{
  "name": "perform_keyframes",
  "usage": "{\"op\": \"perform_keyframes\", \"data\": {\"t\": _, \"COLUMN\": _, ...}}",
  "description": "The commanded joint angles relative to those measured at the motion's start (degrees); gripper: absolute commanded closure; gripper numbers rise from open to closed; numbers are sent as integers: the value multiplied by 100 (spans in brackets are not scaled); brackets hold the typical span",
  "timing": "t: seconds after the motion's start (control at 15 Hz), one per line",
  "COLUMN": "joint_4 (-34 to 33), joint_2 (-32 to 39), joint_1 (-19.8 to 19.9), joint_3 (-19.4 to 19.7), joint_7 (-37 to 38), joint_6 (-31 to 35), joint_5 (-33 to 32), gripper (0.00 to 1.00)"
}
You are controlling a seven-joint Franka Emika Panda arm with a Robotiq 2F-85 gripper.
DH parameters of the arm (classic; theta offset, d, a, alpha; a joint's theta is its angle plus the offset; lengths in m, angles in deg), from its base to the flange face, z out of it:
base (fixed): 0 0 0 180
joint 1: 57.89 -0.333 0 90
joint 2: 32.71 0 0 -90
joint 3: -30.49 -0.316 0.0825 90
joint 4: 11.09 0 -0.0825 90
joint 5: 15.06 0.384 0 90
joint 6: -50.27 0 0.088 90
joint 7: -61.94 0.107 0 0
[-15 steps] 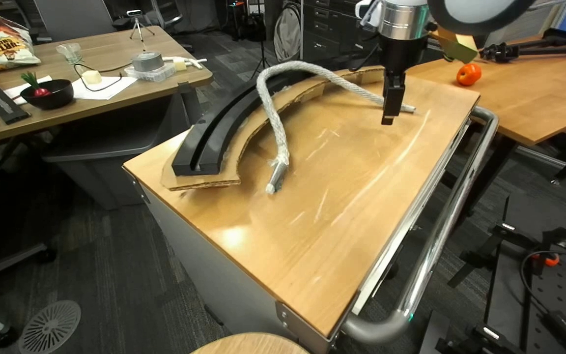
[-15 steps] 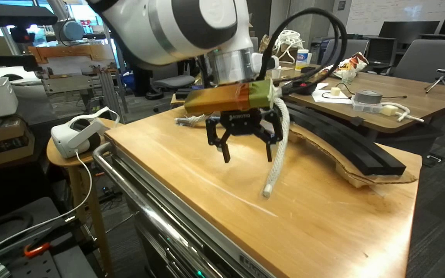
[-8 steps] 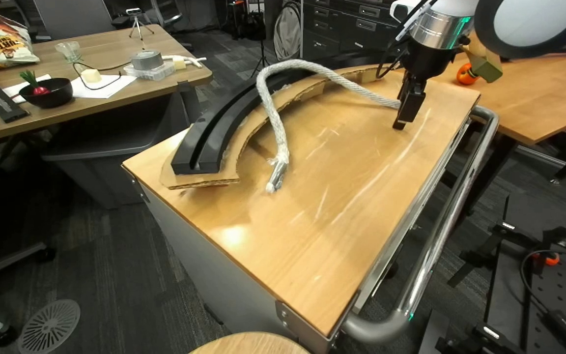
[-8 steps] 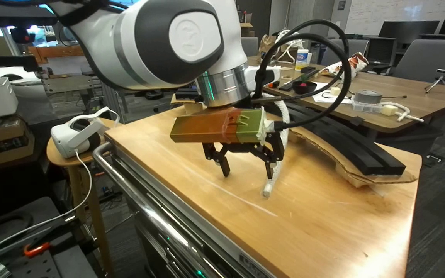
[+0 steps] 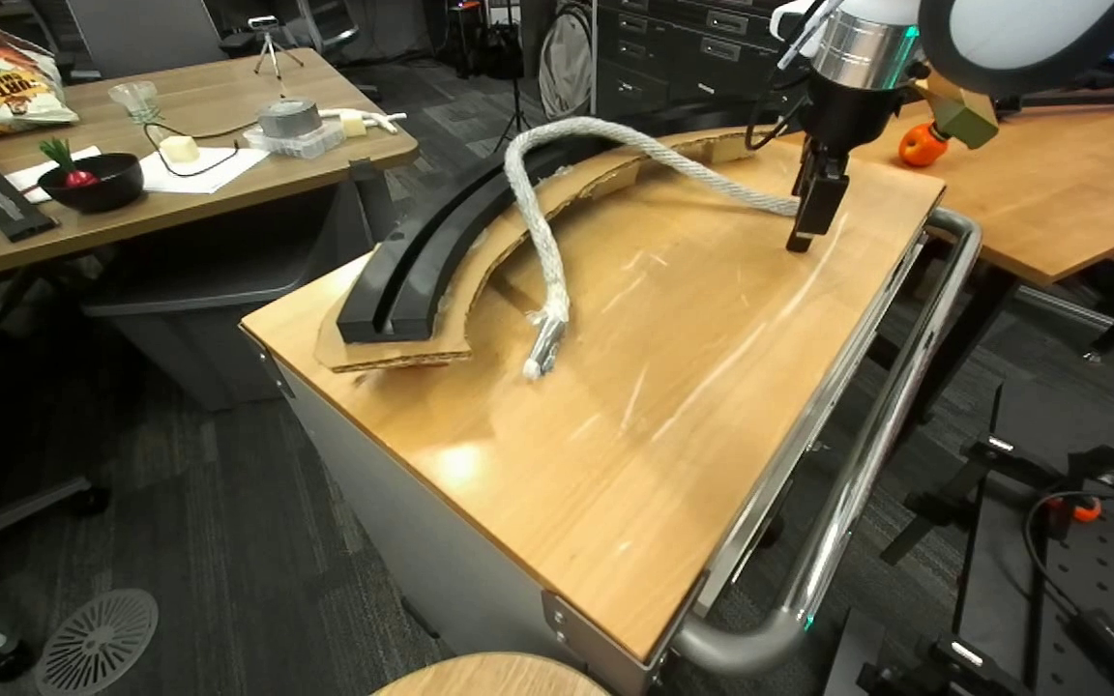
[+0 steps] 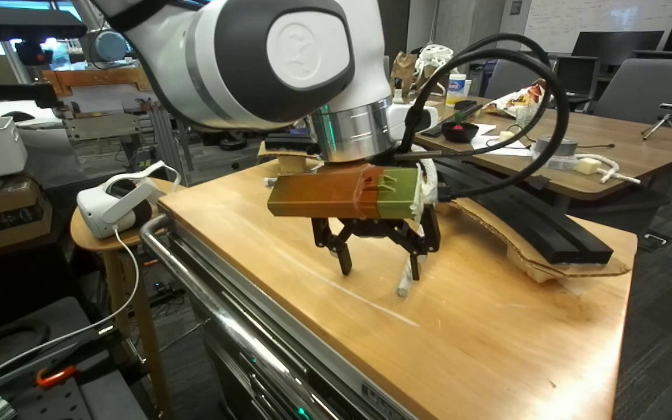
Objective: Put the white rope on the black board
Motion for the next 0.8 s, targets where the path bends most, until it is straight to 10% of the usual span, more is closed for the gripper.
{"op": "perform_keyframes", "data": {"t": 0.0, "joint_4": -523, "joint_2": 207, "joint_1": 88, "joint_3": 36, "joint_7": -659, "joint_6": -453, "joint_5": 406, "gripper": 0}}
{"op": "perform_keyframes", "data": {"t": 0.33, "joint_4": -1238, "joint_2": 683, "joint_1": 175, "joint_3": -75, "joint_7": -1582, "joint_6": -911, "joint_5": 1078, "gripper": 3}}
{"op": "perform_keyframes", "data": {"t": 0.73, "joint_4": -1886, "joint_2": 1205, "joint_1": 354, "joint_3": -206, "joint_7": -2440, "joint_6": -1537, "joint_5": 1739, "gripper": 50}}
